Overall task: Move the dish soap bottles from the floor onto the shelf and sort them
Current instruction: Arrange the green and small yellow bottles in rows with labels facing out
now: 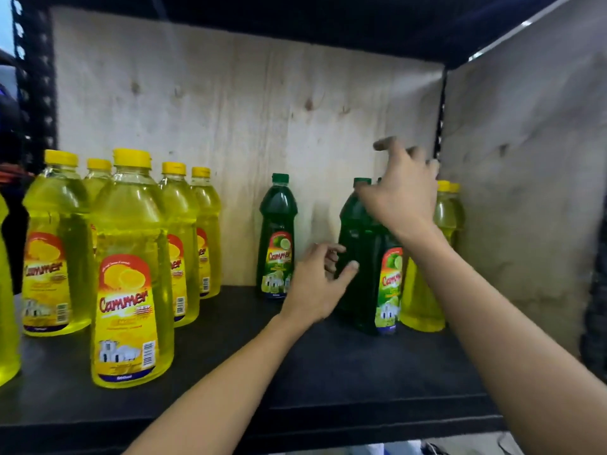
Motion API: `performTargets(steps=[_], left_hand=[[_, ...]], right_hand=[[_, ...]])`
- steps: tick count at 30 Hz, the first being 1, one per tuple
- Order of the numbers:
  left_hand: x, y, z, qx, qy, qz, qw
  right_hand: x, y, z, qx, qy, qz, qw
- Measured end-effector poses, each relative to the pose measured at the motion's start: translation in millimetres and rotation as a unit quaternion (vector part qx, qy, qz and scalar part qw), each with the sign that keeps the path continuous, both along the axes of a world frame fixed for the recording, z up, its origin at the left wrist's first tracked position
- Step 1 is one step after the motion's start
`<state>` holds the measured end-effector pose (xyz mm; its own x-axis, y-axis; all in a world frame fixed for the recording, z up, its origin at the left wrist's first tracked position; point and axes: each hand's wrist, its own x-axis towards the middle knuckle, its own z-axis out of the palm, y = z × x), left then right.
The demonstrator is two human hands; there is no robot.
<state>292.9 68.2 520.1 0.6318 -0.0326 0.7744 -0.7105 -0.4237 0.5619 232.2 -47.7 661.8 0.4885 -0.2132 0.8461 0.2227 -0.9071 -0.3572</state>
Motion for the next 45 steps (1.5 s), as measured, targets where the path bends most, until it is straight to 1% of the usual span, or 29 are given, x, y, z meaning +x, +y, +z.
performTargets(steps=[1, 2, 3, 4, 5, 6, 7, 9, 11, 13, 15, 17, 19, 23, 28, 31, 36, 45], left_hand=[[-5.4, -12.0, -3.6, -0.003, 0.071, -0.049, 0.996], [-10.3, -21.6, -6.0, 0.006, 0.133, -0.08, 0.988], [-13.1, -29.0, -8.4, 0.022, 0.172, -0.087, 0.981], [-16.2, -34.4, -10.9, 0.034, 0.193, -0.08, 0.977], [-18.0, -39.1, -13.6, 0.034, 0.203, -0.066, 0.976], [-19.8, -42.9, -16.3, 0.032, 0.211, -0.052, 0.976], [-20.7, -45.8, -19.7, 0.032, 0.215, -0.042, 0.975], [-25.3, -48.9, -23.2, 0.053, 0.213, -0.029, 0.975], [-29.1, -44.5, -20.9, 0.073, 0.215, -0.028, 0.973], [-34.0, -32.8, -16.9, 0.083, 0.227, -0.036, 0.97], [-40.1, -15.5, -15.1, 0.077, 0.237, -0.037, 0.968], [-42.9, 4.9, -15.9, 0.06, 0.248, -0.036, 0.966], [-44.3, 28.8, -18.4, 0.042, 0.262, -0.032, 0.964], [-44.6, 81.4, -17.1, 0.012, 0.295, -0.015, 0.955], [-42.9, 121.9, -17.3, -0.005, 0.295, 0.004, 0.956], [-43.8, 121.6, -19.0, 0.007, 0.284, 0.009, 0.959], [-39.2, 119.0, -20.7, -0.003, 0.308, -0.02, 0.951], [-31.0, 117.1, -27.4, -0.003, 0.296, -0.009, 0.955]], right_hand=[[-1.0, -15.3, 1.7, 0.039, 0.05, 0.013, 0.998], [-0.8, -27.1, 2.9, 0.091, 0.11, 0.054, 0.988], [-1.1, -35.1, 2.4, 0.149, 0.167, 0.11, 0.968], [-1.7, -40.6, 0.5, 0.199, 0.222, 0.164, 0.94], [-1.6, -43.9, -1.9, 0.228, 0.267, 0.206, 0.914], [-0.4, -46.6, -4.1, 0.229, 0.291, 0.227, 0.901], [1.2, -49.0, -6.1, 0.215, 0.302, 0.234, 0.899], [3.8, -51.9, -9.3, 0.203, 0.291, 0.241, 0.903], [8.9, -51.0, -10.9, 0.222, 0.267, 0.243, 0.906], [14.0, -45.0, -15.4, 0.217, 0.236, 0.209, 0.924], [21.5, -35.2, -20.2, 0.189, 0.21, 0.182, 0.942], [12.3, -12.0, -22.3, 0.139, 0.2, 0.165, 0.956], [4.2, 13.5, -23.1, 0.109, 0.185, 0.166, 0.962], [9.3, 61.5, -26.5, 0.075, 0.161, 0.182, 0.967], [21.2, 106.5, -28.2, 0.051, 0.158, 0.202, 0.965], [27.9, 111.7, -28.8, 0.047, 0.158, 0.192, 0.967], [38.4, 112.0, -35.0, 0.034, 0.139, 0.154, 0.978], [46.5, 111.2, -38.2, 0.041, 0.148, 0.155, 0.976]])
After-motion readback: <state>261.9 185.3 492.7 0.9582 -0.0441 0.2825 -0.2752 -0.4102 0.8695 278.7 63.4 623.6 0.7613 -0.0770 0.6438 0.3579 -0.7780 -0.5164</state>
